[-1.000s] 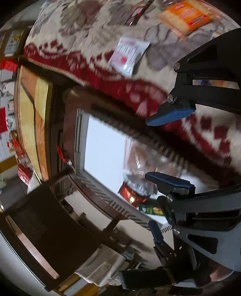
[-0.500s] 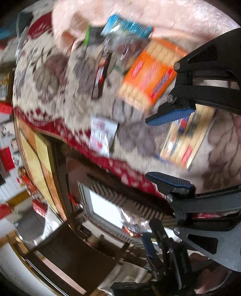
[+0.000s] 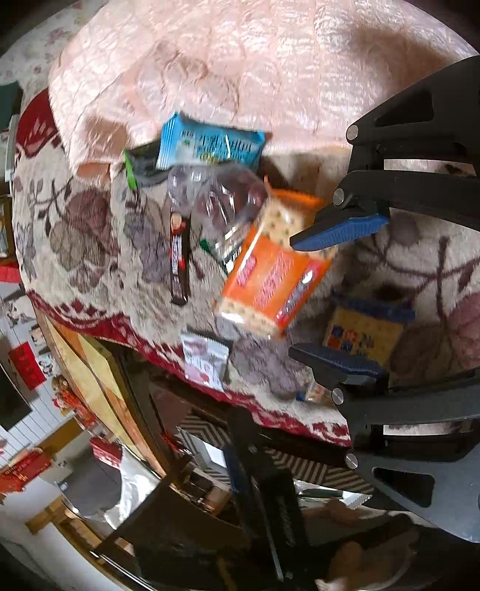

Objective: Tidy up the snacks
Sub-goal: 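Move both grippers back to the snack pile on the blanket, then grasp the Nescafe stick with the left gripper while the right grasps the orange cracker packet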

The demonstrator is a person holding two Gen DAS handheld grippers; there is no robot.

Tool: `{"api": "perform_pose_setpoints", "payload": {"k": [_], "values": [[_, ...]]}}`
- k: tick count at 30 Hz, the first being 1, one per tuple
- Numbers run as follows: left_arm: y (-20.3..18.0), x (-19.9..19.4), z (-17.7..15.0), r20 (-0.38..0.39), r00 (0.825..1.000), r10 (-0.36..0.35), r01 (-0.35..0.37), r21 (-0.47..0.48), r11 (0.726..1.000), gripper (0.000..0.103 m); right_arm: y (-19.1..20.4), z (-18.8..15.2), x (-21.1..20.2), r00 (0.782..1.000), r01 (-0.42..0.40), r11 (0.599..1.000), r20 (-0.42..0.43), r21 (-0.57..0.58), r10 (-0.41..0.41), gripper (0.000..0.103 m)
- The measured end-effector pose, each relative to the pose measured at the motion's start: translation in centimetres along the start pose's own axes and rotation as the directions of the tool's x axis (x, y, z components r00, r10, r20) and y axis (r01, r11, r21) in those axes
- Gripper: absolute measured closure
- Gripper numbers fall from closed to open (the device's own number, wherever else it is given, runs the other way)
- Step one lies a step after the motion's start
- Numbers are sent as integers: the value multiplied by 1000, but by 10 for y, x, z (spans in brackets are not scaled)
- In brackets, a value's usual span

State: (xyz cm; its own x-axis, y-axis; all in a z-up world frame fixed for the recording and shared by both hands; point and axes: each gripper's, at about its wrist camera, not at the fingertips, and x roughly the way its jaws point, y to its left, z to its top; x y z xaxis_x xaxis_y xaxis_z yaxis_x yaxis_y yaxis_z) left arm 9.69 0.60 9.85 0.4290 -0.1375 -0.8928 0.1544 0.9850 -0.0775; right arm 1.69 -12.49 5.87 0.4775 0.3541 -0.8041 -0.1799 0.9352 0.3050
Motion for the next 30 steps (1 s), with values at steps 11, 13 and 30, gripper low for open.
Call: {"api": "perform_pose_setpoints", "payload": {"k": [11, 13, 30], "values": [[-53, 80, 65, -109, 993, -50, 81, 310, 947, 17, -34, 0, 0, 1000, -13, 998, 2, 54, 13, 51], [-60, 92, 71, -130, 990, -54, 95, 336, 937, 17, -38, 1, 1, 1000, -18, 998, 4, 63, 18, 51], [-95, 132, 83, -158, 985, -71, 136, 447, 884, 54, -60, 4, -6, 999, -40, 995, 32, 86, 37, 51]]}}
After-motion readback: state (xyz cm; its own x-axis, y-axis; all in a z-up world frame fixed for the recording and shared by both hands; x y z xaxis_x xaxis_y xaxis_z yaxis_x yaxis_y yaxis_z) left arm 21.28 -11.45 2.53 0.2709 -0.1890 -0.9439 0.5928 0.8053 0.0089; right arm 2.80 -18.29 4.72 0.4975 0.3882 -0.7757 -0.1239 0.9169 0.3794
